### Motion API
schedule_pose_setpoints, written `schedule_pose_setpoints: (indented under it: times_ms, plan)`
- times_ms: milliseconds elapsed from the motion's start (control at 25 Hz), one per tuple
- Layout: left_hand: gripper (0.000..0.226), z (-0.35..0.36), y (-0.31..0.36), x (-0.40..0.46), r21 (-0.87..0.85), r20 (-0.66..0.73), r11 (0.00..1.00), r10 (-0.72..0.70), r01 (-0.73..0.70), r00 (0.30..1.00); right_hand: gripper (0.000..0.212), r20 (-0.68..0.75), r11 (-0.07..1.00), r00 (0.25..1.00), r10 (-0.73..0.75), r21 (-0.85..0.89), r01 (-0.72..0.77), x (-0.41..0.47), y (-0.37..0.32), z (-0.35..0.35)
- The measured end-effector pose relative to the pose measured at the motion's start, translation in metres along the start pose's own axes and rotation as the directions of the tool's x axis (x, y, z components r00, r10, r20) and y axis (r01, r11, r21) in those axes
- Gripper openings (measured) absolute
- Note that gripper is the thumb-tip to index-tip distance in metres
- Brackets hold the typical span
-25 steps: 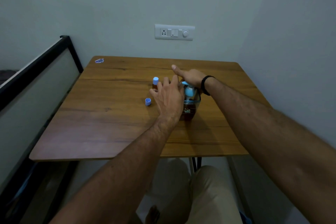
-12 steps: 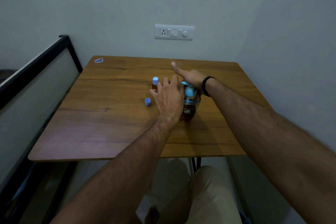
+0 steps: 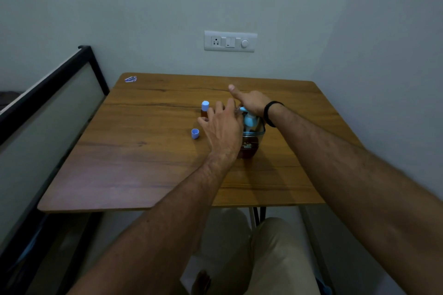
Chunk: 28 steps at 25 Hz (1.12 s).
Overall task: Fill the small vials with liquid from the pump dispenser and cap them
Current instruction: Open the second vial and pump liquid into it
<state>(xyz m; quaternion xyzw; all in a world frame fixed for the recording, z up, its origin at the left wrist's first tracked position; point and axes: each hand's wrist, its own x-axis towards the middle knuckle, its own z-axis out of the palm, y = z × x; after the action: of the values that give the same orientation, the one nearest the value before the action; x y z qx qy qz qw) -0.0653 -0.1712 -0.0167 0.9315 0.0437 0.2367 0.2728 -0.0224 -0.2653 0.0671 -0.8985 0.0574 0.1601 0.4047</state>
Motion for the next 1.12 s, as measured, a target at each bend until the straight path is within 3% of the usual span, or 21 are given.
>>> schedule_pose_setpoints:
  times_ms: [80, 280, 480, 640, 840, 1040, 1120]
  plan:
    - [0.02, 0.0, 0.001, 0.0, -0.006, 0.006, 1.0, -0.003, 0.003, 1.0, 0.079, -0.031, 0.999, 1.0, -0.006, -0.034, 0.005, 0.003, 0.002, 0.001]
    - [0.018, 0.0, 0.002, 0.0, -0.001, -0.015, 1.0, -0.011, 0.011, 1.0, 0.111, 0.074, 0.995, 0.996, 0.048, 0.08, -0.054, -0.004, -0.001, -0.003]
    - [0.017, 0.001, 0.001, 0.0, 0.006, 0.002, 1.0, -0.009, 0.009, 1.0, 0.075, -0.076, 0.997, 0.996, -0.053, -0.06, 0.049, 0.0, 0.002, 0.002]
    - [0.017, 0.0, 0.001, 0.0, -0.018, -0.002, 1.0, -0.003, 0.003, 1.0, 0.097, 0.05, 0.999, 0.999, 0.017, 0.051, -0.02, -0.004, 0.002, -0.004]
    - [0.019, 0.0, 0.001, 0.0, -0.009, 0.024, 1.0, 0.004, -0.004, 1.0, 0.087, -0.085, 0.998, 0.996, -0.042, -0.056, 0.037, 0.004, 0.006, 0.004]
    - [0.017, 0.0, 0.0, -0.001, -0.031, 0.008, 0.999, 0.019, -0.019, 1.0, 0.102, 0.115, 0.995, 0.99, 0.076, 0.063, -0.083, -0.006, -0.003, -0.007]
    - [0.016, 0.0, 0.001, 0.0, -0.021, 0.004, 0.999, 0.026, -0.026, 1.0, 0.097, 0.096, 0.991, 0.991, 0.099, 0.086, -0.107, -0.003, -0.006, -0.006]
